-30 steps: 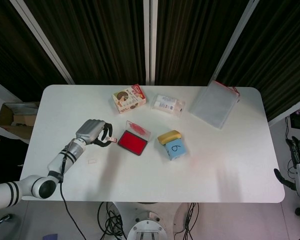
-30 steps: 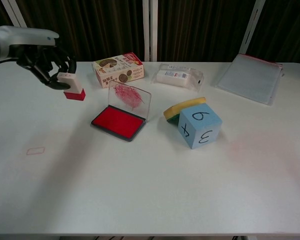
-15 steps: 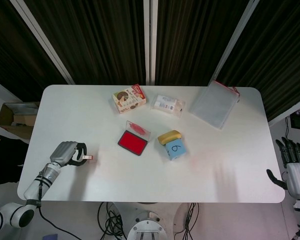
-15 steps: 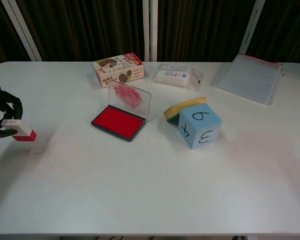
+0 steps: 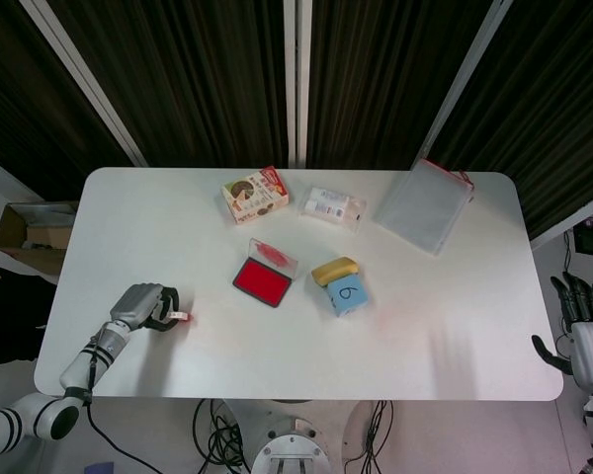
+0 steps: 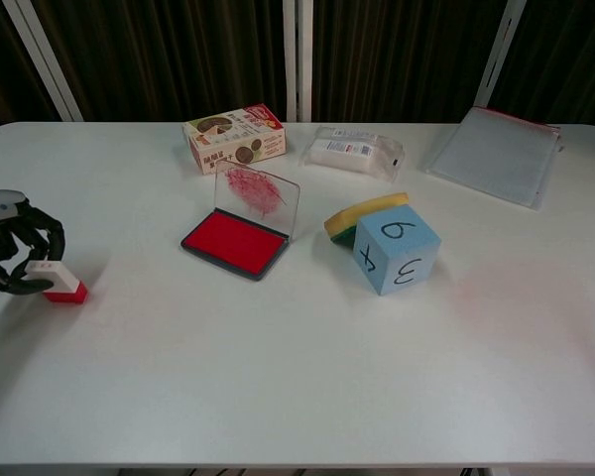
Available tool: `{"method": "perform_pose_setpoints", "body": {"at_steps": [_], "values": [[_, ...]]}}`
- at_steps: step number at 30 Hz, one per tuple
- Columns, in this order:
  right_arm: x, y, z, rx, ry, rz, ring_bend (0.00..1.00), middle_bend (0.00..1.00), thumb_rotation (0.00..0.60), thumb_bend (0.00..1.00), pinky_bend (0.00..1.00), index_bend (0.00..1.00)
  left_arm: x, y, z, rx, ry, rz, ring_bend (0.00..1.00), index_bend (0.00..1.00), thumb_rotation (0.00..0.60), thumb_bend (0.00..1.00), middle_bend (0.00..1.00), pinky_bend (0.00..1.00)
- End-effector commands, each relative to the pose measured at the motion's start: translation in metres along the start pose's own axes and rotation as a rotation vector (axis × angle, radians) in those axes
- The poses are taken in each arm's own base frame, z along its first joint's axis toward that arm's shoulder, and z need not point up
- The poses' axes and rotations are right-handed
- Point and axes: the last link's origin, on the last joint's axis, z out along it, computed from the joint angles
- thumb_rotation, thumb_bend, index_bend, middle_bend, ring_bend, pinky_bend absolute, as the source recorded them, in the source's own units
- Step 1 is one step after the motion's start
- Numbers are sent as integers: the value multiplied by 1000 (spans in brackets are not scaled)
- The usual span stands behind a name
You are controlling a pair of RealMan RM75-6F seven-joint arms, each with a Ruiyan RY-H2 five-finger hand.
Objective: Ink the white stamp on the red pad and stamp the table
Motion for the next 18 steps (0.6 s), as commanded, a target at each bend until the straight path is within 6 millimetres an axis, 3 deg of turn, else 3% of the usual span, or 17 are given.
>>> {"method": "perform_pose_setpoints", "body": {"at_steps": [1,18], "values": [[0,0,0,2,0,-1,0,0,600,173,0,0,1,0,1,-2,-1,0,996,653,600,495,713,1000],[0,0,0,1,1,-3,0,0,600,176,0,0,-1,0,1,-26,-35,1,995,559,600,482,652,1000]]}}
